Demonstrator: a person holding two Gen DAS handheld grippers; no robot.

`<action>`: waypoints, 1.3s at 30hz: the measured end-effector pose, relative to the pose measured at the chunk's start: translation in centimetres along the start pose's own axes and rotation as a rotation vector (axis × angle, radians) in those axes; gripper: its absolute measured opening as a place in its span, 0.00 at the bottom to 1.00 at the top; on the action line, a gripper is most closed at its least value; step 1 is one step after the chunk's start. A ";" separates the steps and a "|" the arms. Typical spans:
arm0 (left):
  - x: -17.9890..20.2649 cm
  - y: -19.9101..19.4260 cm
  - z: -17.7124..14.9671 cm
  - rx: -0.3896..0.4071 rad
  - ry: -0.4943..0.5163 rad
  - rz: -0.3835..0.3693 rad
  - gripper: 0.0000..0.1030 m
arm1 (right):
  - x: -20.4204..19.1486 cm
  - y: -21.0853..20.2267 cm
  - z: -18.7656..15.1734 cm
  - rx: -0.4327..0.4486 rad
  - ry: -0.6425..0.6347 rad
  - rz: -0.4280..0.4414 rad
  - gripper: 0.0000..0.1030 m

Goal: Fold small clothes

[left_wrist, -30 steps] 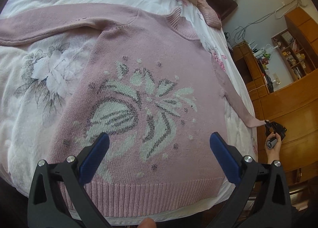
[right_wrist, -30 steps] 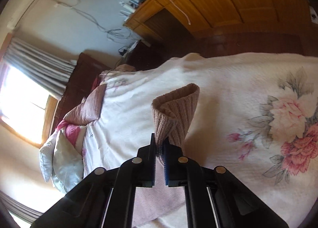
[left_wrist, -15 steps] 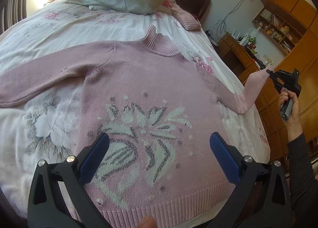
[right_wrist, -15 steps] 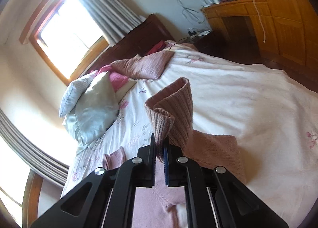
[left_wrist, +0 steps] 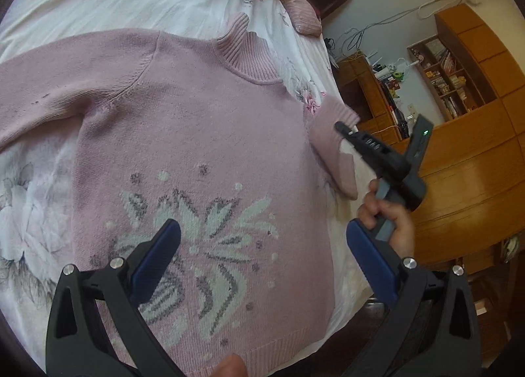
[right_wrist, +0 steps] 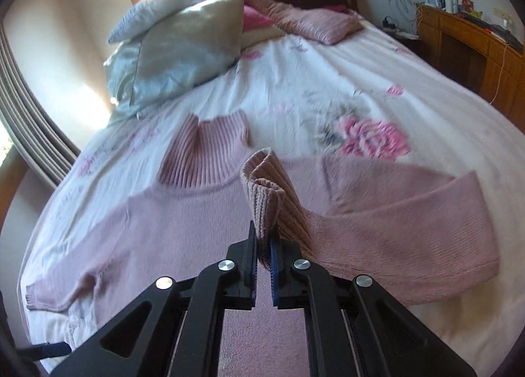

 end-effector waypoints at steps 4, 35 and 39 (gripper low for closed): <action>0.1 3.1 2.3 -0.033 -0.053 -0.096 0.97 | -1.6 4.9 -3.8 -0.081 -0.076 -0.069 0.10; 8.0 18.5 12.8 -0.174 0.023 0.105 0.04 | 3.4 -13.1 -29.3 -0.123 0.275 0.371 0.62; 9.6 12.4 15.7 -0.078 0.074 0.094 0.04 | 3.6 -13.7 -29.4 -0.120 0.281 0.373 0.62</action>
Point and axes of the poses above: each gripper's, at about its wrist camera, not at the fingertips, and y roughly the way its jaws point, x to its right, z to its top, the point moved 8 cm from there along y, roughly the way its jaws point, and after that the axes turned 7 degrees about -x, right-handed, at the moved point
